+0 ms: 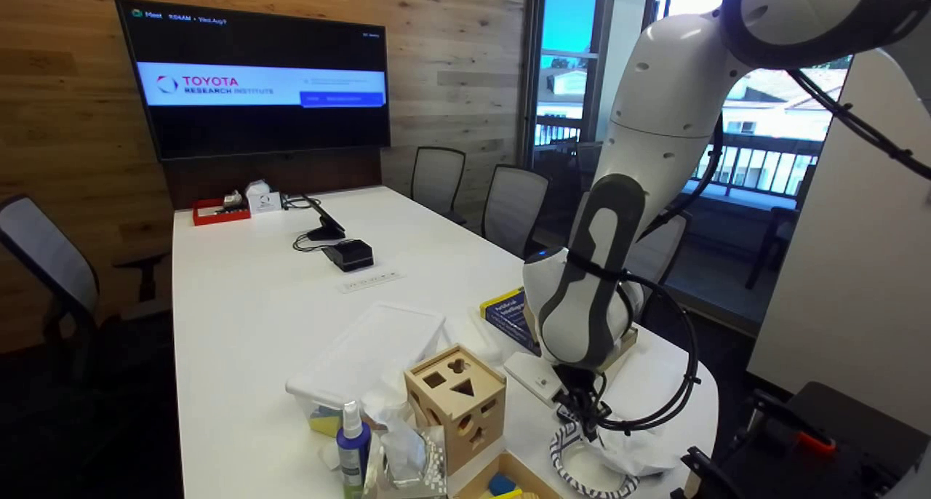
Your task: Wipe the bowl with the tissue
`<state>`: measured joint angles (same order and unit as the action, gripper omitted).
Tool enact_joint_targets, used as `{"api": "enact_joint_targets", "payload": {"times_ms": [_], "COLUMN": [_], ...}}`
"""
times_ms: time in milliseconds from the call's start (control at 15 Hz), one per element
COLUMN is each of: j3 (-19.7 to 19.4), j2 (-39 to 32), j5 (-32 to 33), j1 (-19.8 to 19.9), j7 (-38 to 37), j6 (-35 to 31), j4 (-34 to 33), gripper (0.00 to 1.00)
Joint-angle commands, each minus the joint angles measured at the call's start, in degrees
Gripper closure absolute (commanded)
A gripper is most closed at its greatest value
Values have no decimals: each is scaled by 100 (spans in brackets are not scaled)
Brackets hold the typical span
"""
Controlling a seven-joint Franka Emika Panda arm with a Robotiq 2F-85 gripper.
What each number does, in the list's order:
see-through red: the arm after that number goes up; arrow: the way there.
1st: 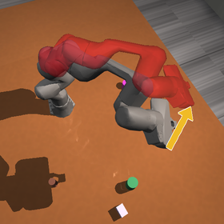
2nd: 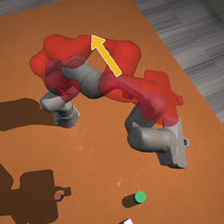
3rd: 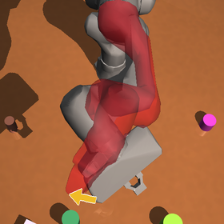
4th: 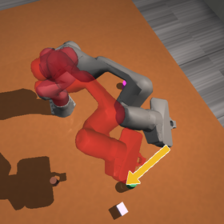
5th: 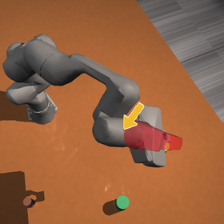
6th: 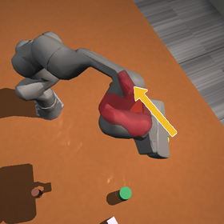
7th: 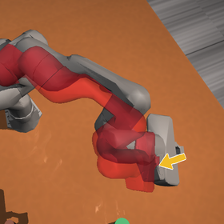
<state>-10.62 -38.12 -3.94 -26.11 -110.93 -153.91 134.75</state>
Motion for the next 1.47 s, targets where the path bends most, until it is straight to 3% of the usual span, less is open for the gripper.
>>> {"api": "enact_joint_targets", "payload": {"times_ms": [0, 467, 733, 867, 1000, 1400], "j3": [-12, 728, 1678, 2092, 2191, 1951], "j2": [-164, -211, -213, -206, -153, -90], "j5": [324, 64, -484, -875, -1207, -1669], "j1": [-53, 644, 1581, 1985, 2094, 1907], "j7": [-243, 628, 1698, 2197, 2432, 2354], "j6": [-108, -1062, -1421, -1293, -1066, -224], "j4": [-275, -304, -127, -31, 81, 192], "gripper": [100, 100, 100, 100, 100, 100]}}
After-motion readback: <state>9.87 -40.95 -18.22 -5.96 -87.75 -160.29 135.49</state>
